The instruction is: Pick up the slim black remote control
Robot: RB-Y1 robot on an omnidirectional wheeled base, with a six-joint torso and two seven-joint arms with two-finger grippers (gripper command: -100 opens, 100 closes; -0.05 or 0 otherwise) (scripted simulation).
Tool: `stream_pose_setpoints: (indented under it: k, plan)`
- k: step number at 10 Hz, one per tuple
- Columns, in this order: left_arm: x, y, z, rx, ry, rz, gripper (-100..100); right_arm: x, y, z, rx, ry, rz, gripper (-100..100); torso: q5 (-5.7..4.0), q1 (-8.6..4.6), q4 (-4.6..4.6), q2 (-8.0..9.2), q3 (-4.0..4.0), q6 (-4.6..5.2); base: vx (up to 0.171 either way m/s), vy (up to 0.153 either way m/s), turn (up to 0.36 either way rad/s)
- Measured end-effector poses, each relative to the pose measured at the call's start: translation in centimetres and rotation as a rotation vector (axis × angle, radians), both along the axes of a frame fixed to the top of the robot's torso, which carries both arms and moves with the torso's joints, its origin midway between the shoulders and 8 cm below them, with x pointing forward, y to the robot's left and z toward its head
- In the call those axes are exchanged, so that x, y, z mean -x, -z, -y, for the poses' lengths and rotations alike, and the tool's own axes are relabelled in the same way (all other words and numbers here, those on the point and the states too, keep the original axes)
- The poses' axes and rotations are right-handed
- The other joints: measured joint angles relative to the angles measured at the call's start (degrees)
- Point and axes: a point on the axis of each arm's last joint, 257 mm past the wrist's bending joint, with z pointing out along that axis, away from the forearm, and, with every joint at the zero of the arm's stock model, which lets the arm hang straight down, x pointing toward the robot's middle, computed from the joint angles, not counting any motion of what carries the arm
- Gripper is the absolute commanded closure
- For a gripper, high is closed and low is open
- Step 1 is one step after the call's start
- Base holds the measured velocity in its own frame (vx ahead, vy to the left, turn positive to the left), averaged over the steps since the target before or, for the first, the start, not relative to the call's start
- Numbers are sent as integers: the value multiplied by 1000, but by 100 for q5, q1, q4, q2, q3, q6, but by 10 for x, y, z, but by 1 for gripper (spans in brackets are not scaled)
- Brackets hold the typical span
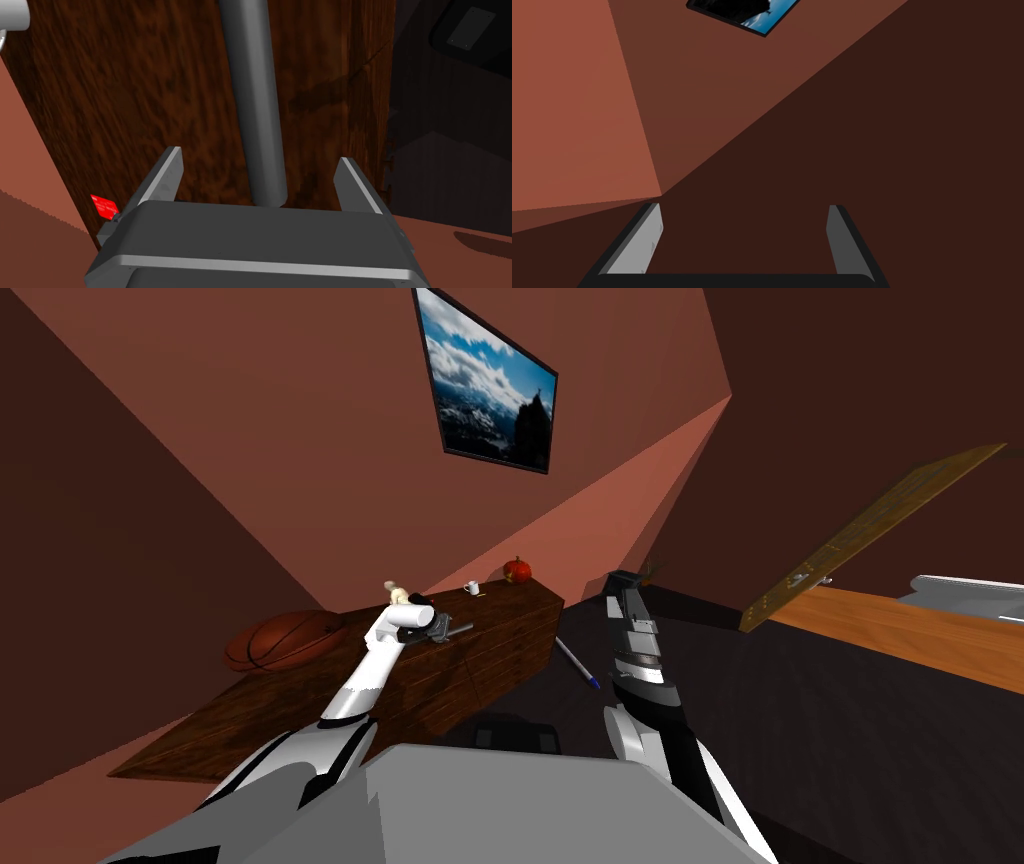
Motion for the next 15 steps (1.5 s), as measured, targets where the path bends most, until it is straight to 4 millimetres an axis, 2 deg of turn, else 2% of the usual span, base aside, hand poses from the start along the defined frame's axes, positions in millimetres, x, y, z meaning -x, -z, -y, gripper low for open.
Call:
stream_pose_setpoints:
  k: [4, 6, 9, 13, 14, 15]
  plan:
    - [23, 10, -24, 16, -77, -119, -100, 0, 0, 0, 0, 0, 0, 0, -1, -2, -1, -7, -4, 1, 82, -28, -36]
    - [34, 13, -30, 23, -109, -173, -100, 0, 0, 0, 0, 0, 0, 0, 1, 3, -2, -9, -5, 1, 99, -20, -53]
    - [65, 22, -51, 36, -179, -287, -100, 0, 0, 0, 0, 0, 0, 0, 1, 4, -2, -10, -6, 0, 99, -18, -43]
    - [94, 30, -62, 45, -235, -404, -100, 0, 0, 0, 0, 0, 0, 0, 2, 7, 3, 14, 8, -1, 41, -9, -16]
    - [95, 30, -63, 45, -235, -408, 0, 0, 0, 0, 0, 0, 0, 0, 2, 9, 4, 22, 12, -1, 0, 0, 0]
    - [95, 30, -63, 45, -235, -407, -100, 0, 0, 0, 0, 0, 0, 0, 2, 10, 6, 27, 15, -1, 0, 0, 0]
